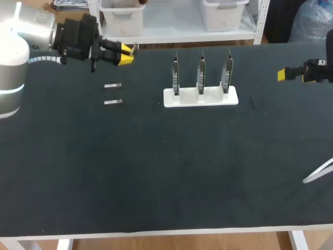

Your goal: Pick up the optical module with the left hand, and insert it into the network port with the right hand.

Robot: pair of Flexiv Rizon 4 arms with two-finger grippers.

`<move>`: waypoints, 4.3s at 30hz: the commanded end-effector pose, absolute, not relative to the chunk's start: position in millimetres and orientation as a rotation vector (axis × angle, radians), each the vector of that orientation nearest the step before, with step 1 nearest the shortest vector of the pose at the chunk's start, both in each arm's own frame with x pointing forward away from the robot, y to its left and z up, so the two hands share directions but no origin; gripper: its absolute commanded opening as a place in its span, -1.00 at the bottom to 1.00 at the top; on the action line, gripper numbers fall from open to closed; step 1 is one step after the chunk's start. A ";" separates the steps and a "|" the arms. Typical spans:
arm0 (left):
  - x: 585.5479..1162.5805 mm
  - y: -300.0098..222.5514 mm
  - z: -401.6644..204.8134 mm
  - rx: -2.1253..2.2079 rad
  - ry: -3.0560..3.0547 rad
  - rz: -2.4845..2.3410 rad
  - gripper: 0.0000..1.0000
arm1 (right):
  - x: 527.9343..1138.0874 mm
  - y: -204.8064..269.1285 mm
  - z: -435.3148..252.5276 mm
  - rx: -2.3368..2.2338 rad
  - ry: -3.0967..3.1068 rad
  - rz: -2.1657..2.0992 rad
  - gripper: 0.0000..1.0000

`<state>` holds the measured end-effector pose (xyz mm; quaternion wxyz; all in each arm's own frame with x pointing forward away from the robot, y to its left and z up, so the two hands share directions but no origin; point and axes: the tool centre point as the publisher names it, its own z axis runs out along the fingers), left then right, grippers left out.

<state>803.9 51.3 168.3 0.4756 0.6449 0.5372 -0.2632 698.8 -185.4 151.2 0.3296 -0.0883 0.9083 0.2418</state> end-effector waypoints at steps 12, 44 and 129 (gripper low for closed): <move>848.9 -19.5 169.0 1.471 1.070 -0.848 -1.00 | 699.1 -184.9 151.1 -0.230 2.376 0.632 1.00; 845.1 -41.5 156.7 1.480 1.101 -0.917 -1.00 | 699.1 -184.9 151.1 -0.230 2.376 0.632 1.00; 819.4 -61.1 168.4 1.397 1.278 -0.982 -1.00 | 699.1 -184.9 151.1 -0.230 2.376 0.632 1.00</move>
